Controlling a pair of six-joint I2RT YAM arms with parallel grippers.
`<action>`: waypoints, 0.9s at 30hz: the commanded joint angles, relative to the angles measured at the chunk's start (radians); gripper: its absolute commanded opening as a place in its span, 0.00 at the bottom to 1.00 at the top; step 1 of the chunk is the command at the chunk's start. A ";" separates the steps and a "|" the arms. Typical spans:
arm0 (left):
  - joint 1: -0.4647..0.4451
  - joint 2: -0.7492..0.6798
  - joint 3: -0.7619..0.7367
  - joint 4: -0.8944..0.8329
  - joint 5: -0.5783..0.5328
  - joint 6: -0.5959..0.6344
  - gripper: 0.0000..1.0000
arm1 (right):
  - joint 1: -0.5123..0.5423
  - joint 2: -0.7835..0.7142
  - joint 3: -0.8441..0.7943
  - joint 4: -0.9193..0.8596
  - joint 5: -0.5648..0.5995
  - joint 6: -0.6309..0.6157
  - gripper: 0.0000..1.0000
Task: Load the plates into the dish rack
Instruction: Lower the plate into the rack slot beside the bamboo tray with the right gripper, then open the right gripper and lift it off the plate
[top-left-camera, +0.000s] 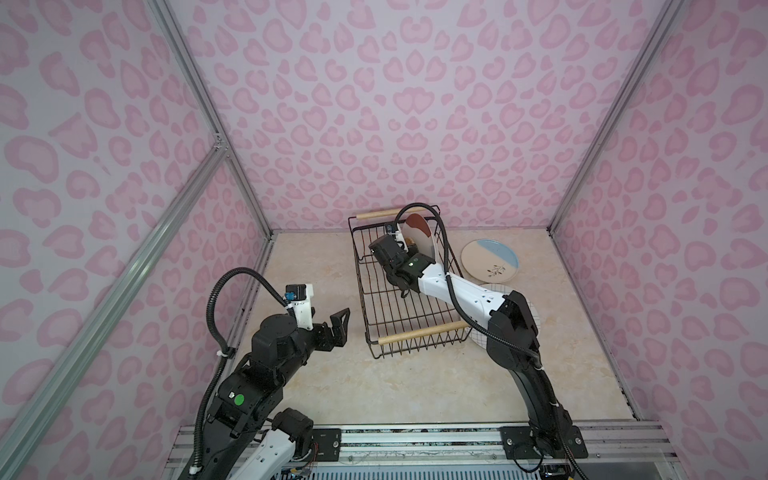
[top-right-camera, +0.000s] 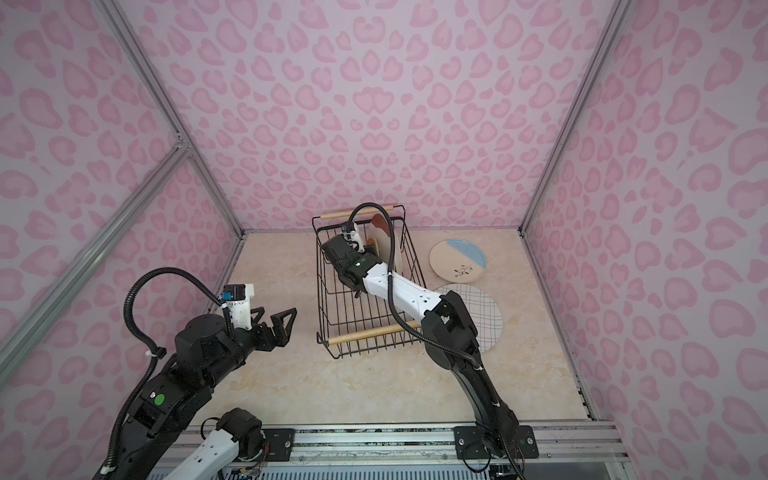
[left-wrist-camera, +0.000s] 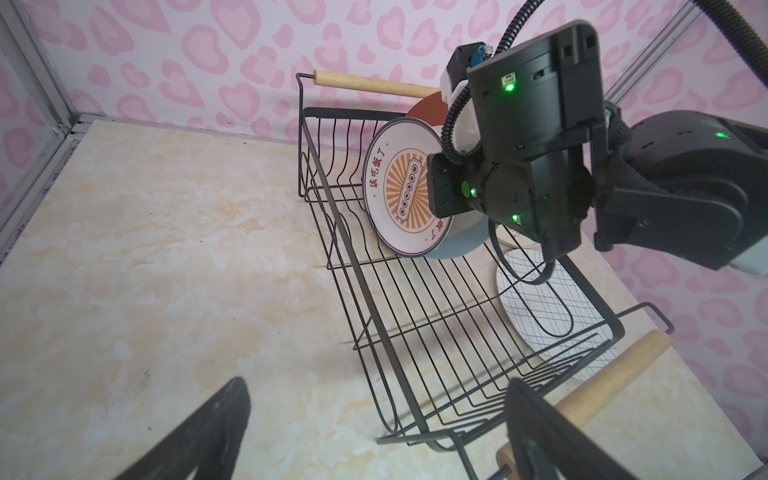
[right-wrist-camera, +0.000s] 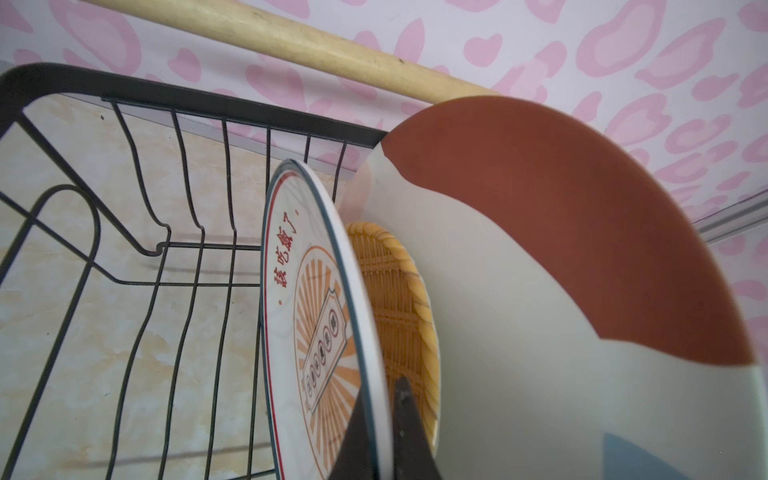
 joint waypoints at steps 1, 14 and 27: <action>0.003 0.001 -0.007 0.028 0.006 0.003 0.97 | 0.001 0.021 0.007 -0.006 0.002 0.023 0.00; 0.013 0.005 -0.006 0.028 0.015 0.006 0.97 | 0.009 0.025 0.017 -0.040 -0.002 0.048 0.15; 0.033 0.016 -0.005 0.028 0.036 0.004 0.97 | 0.023 -0.018 0.000 -0.056 -0.013 0.082 0.30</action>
